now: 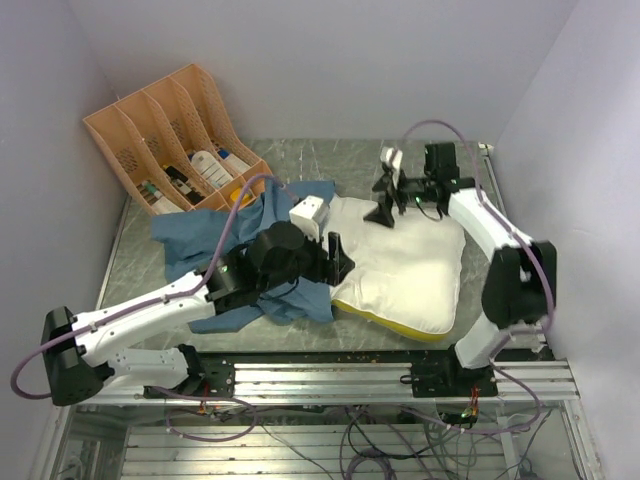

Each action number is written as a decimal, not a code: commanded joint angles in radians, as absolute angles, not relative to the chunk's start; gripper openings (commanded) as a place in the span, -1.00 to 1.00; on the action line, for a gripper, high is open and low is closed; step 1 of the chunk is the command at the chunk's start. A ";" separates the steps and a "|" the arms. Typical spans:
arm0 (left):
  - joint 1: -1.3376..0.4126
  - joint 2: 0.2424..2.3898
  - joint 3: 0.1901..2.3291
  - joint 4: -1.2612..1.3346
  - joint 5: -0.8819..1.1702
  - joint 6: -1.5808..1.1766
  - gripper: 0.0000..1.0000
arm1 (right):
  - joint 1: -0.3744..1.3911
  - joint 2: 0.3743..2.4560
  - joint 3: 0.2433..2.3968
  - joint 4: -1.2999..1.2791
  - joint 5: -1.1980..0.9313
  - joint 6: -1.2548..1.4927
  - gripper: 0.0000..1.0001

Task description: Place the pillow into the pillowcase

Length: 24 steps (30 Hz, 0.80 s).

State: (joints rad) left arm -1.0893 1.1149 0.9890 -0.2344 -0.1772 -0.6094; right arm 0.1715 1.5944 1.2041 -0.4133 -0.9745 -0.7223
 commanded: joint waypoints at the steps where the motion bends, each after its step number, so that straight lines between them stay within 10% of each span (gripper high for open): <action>1: -0.963 1.211 1.095 -0.320 -0.205 -0.554 0.64 | 0.167 1.848 1.462 -0.415 -0.826 -0.596 0.91; 13: -0.782 1.363 1.111 -0.230 -0.075 -0.563 0.61 | 0.169 2.195 1.639 -0.539 -0.767 -0.673 0.68; 19: -0.775 1.348 1.092 -0.231 -0.080 -0.563 0.55 | 0.168 2.260 1.725 -0.642 -0.825 -0.682 -0.78; 24: -0.760 1.376 1.174 -0.264 -0.074 -0.528 0.27 | 0.171 1.978 1.613 -0.460 -0.838 -0.621 -1.00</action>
State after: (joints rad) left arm -0.7746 1.3746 1.1000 -0.2615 -0.0952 -0.5625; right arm 0.1711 2.1983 1.6733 -0.5850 -0.8394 -0.6472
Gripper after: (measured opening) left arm 0.646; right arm 0.037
